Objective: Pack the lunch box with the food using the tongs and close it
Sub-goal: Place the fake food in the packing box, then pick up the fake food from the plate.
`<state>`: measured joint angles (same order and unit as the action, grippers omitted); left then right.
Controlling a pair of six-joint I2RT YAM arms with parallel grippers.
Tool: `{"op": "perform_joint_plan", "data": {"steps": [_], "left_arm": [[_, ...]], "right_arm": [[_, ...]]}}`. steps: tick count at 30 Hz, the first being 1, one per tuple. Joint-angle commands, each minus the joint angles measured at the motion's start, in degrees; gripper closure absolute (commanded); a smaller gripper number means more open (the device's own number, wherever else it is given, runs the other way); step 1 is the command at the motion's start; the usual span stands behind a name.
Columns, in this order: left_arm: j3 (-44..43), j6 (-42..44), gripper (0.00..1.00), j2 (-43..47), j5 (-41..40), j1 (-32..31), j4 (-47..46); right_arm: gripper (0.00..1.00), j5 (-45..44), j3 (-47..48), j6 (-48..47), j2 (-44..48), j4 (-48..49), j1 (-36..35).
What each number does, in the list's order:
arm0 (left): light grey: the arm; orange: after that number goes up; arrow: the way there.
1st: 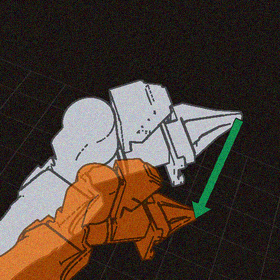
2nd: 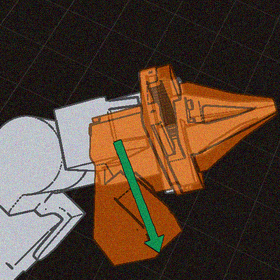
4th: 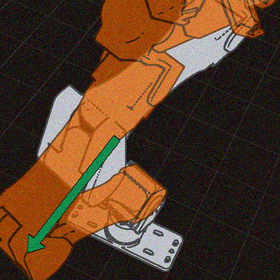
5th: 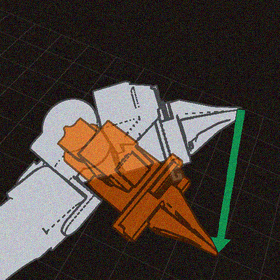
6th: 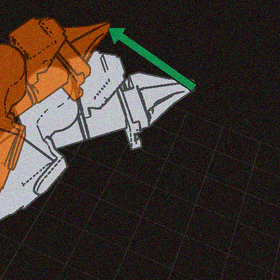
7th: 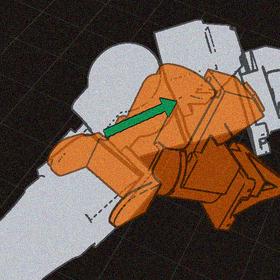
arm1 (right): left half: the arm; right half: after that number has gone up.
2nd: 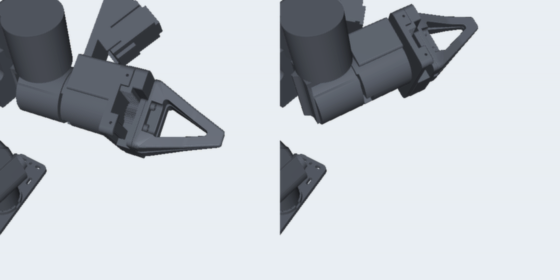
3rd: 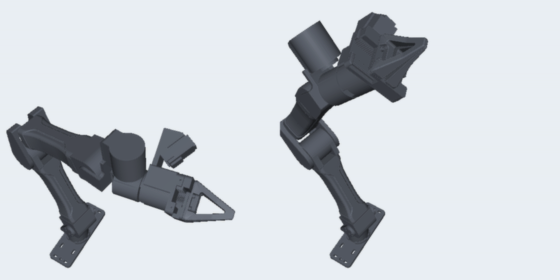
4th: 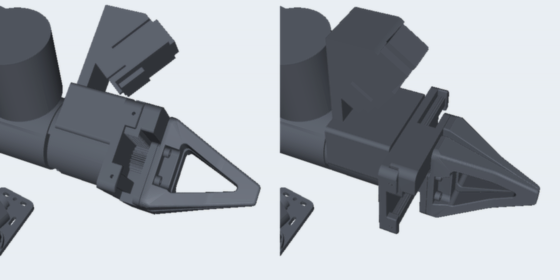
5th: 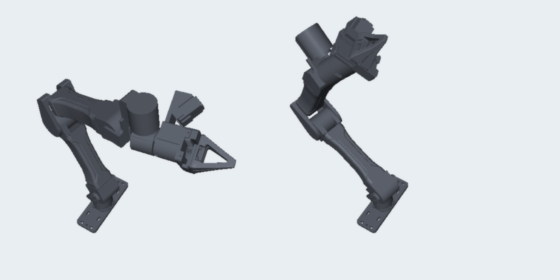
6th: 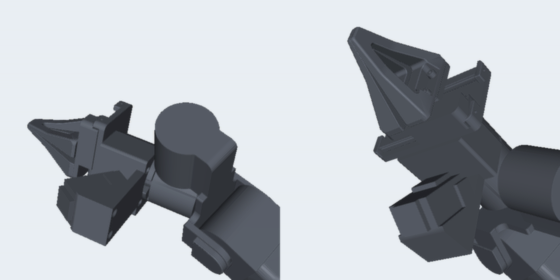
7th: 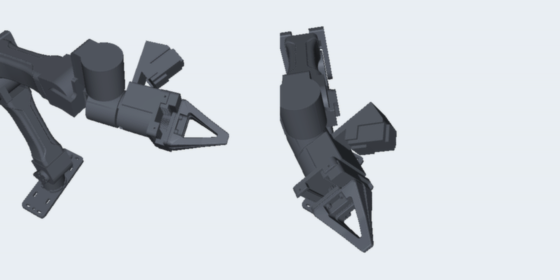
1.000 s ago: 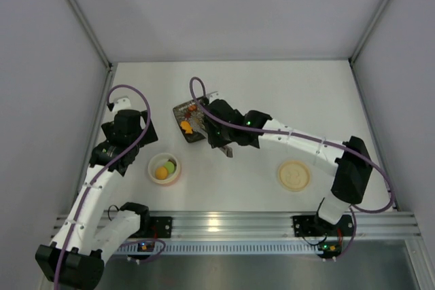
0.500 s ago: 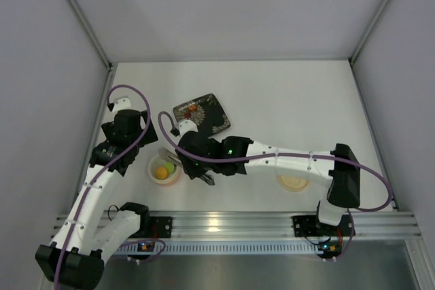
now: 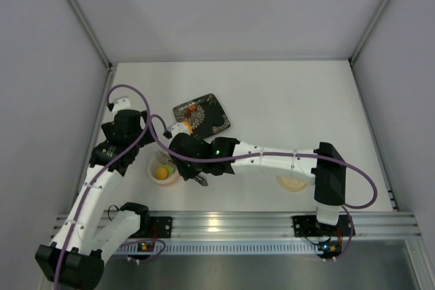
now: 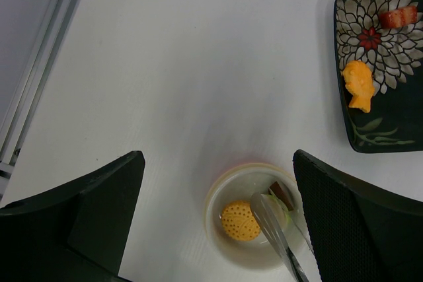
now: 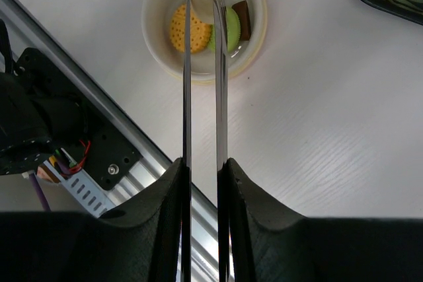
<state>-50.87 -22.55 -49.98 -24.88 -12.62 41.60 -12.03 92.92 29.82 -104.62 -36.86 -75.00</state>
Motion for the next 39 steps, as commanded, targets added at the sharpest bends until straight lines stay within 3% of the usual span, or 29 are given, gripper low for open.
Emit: {"op": "perform_joint_plan", "data": {"steps": [1,10,23,33,39], "left_arm": [[-0.37,0.40,0.01,0.93,-0.52,0.23,-0.91],[-0.37,0.48,0.01,0.93,-0.60,0.23,-0.91],[-0.37,0.40,0.01,1.02,-0.69,0.23,-0.91],[-0.37,0.40,0.01,1.11,-0.78,0.23,-0.91],[-0.37,0.31,0.01,1.11,-0.78,0.23,-0.82]], "right_arm": [[0.72,0.43,3.40,0.15,0.03,2.14,-1.02],[0.62,0.78,2.96,0.32,-0.50,2.58,-1.02],[0.60,-2.29,2.17,-0.12,1.87,1.27,-0.67],[0.59,-4.23,-5.12,-0.38,10.04,1.88,10.03],[0.58,-3.96,-1.54,-1.78,6.90,1.35,17.16]]}}
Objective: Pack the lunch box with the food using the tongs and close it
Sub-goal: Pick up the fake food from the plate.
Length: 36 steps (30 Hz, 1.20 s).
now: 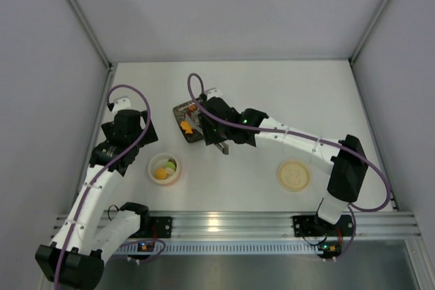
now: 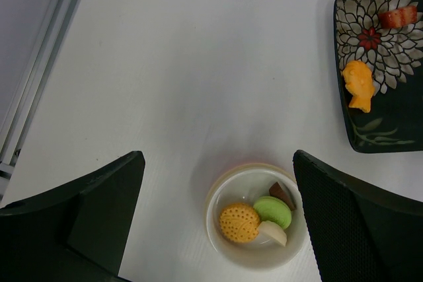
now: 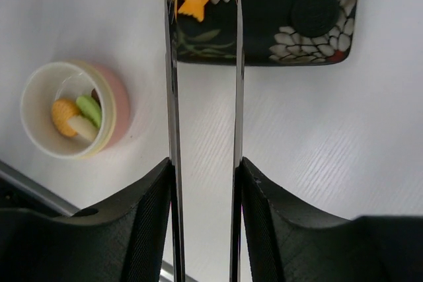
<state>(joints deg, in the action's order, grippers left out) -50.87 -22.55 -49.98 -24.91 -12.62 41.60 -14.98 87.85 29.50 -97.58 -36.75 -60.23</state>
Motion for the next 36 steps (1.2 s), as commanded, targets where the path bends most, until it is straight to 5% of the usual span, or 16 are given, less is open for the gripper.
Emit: {"op": "perform_joint_plan", "data": {"steps": [1,15,36], "left_arm": [[-0.37,0.40,0.01,1.11,-0.85,0.23,-0.82],[-0.37,0.40,0.01,0.93,-0.93,0.23,-0.91],[-0.37,0.31,0.01,0.76,-1.02,0.23,-0.91]], "right_arm": [[0.57,-0.84,4.51,-1.55,-1.20,1.07,3.00],[0.49,2.15,22.62,-3.74,-18.86,-1.74,9.95],[0.50,3.73,24.73,-4.18,-25.91,-0.34,11.45]]}}
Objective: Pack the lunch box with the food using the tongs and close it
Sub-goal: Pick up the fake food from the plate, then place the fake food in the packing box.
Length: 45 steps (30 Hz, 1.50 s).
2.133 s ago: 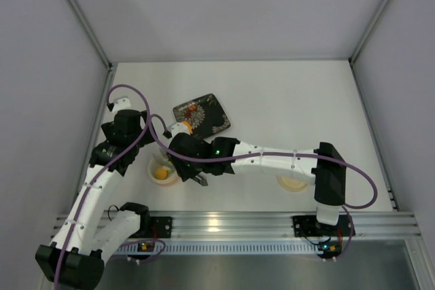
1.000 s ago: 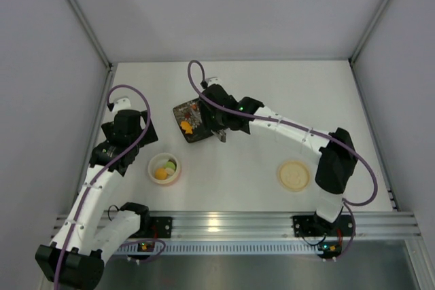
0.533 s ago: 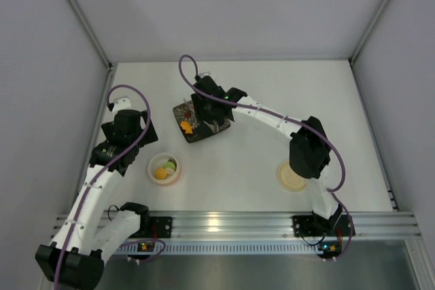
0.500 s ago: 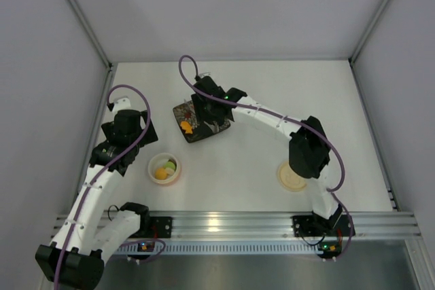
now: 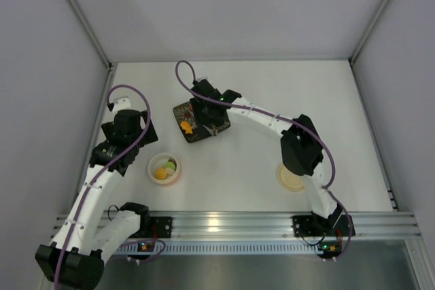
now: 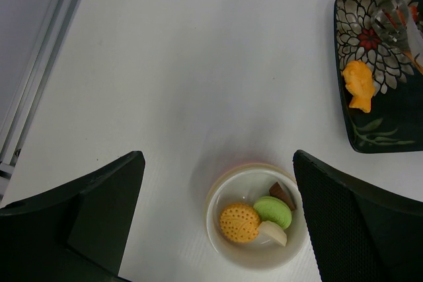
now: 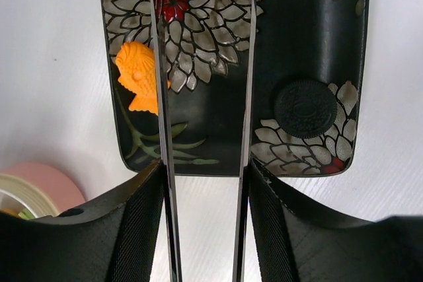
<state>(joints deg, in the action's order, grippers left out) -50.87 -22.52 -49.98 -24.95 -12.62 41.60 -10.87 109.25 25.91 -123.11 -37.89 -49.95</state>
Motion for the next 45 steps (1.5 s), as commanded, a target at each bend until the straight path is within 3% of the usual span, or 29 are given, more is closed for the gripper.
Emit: {"op": "perform_joint_plan", "data": {"steps": [1,16,31,38,45], "left_arm": [[-0.37,0.37,0.01,0.67,-0.98,0.23,-0.91],[-0.37,0.29,0.01,0.58,-0.98,0.23,-0.82],[-0.37,0.29,0.01,0.76,-0.89,0.23,-0.91],[-0.37,0.29,0.01,0.93,-0.89,0.23,-0.82],[-0.37,0.29,0.01,0.93,-0.80,0.23,-0.82]], "right_arm": [[0.50,-0.55,3.34,-0.69,-0.46,0.80,1.17],[0.73,-0.38,-0.88,0.01,2.96,1.68,1.17],[0.73,0.59,-15.64,2.39,20.97,5.98,-2.34],[0.73,-0.99,-21.18,3.79,26.86,6.95,-10.32],[0.73,-1.52,-22.24,5.73,26.78,8.89,-18.50]]}}
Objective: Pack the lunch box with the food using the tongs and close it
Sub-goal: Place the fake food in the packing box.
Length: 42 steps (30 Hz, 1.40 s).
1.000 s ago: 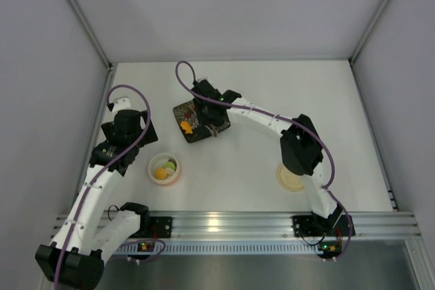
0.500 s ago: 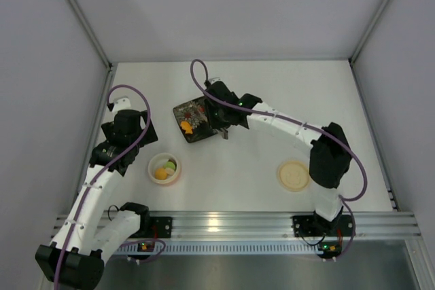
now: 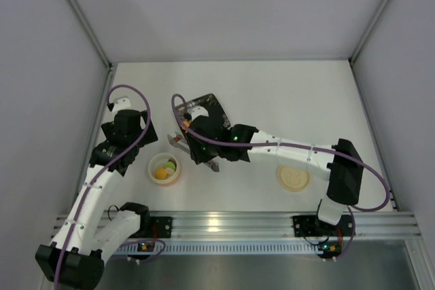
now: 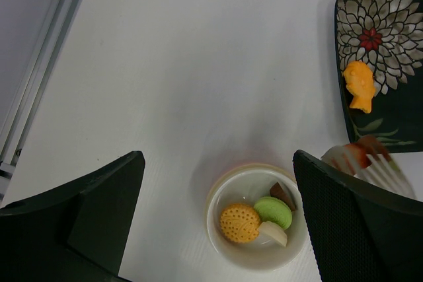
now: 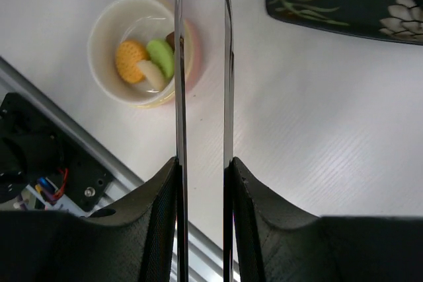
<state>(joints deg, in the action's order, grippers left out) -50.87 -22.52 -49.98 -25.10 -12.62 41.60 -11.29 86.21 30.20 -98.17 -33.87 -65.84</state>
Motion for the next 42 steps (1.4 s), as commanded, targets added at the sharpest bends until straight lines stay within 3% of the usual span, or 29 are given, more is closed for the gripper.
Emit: {"op": "perform_joint_plan", "data": {"steps": [1,8,22,34,42], "left_arm": [[-0.37,0.37,0.01,0.93,-0.65,0.23,-0.91],[-0.37,0.29,0.01,1.02,-0.65,0.23,-0.82],[-0.37,0.29,0.01,1.02,-0.74,0.23,-0.82],[-0.37,0.29,0.01,1.02,-0.74,0.23,-0.82],[-0.37,0.29,0.01,0.93,-0.74,0.23,-0.74]], "right_arm": [[0.73,-1.28,1.15,1.79,1.23,4.95,-3.14],[0.73,-1.45,2.64,2.85,-1.67,5.74,-7.71],[0.72,-0.22,5.45,2.76,-6.33,6.27,-9.57],[0.59,-0.40,6.16,2.68,-6.68,5.65,-9.57],[0.56,-0.49,6.16,2.59,-6.51,5.04,-9.57]]}}
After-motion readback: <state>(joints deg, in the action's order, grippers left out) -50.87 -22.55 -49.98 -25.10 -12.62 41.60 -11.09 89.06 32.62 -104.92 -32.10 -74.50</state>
